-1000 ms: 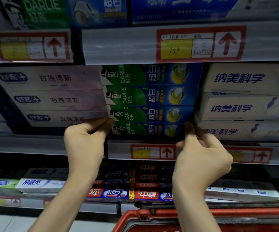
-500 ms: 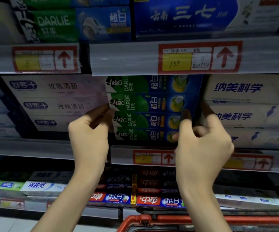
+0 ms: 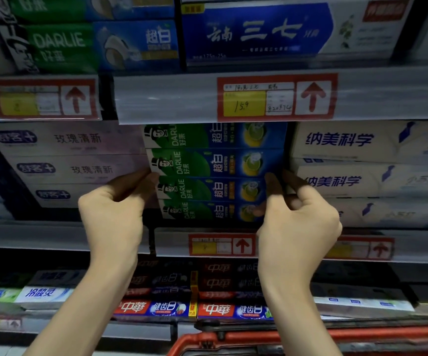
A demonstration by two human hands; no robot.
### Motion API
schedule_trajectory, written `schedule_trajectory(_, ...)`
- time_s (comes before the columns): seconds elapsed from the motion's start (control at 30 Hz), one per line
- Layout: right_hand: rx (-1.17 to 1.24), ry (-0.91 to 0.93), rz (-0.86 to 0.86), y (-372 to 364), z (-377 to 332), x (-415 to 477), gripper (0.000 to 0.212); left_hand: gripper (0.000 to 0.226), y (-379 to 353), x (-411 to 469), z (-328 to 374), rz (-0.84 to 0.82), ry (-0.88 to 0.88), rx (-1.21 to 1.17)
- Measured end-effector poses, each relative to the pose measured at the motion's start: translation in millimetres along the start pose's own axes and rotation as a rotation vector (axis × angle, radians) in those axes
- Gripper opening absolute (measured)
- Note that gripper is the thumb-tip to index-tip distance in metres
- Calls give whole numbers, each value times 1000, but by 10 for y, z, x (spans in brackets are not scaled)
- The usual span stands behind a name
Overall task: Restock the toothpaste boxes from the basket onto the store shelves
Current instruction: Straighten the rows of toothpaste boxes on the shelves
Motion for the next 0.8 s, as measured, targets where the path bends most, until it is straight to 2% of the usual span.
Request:
schedule_trajectory(0.37,70,32,-15,47,148,93,39,23,8,-33,34,15,-15,25)
schedule_trajectory(0.7,29,59,-25,34,118,72,24,26,-4,-30,96,-9,-47,93)
schedule_trajectory(0.8,26,52,-61,78,47,13,17,26,39,-92,117,34,-55,124)
Point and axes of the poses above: each hand's wrist, its own x-axis towards the middle knuckle, its own y-axis out of the back of the hand, z = x × y, the point moved 8 cm from there along x, towards the middle knuckle
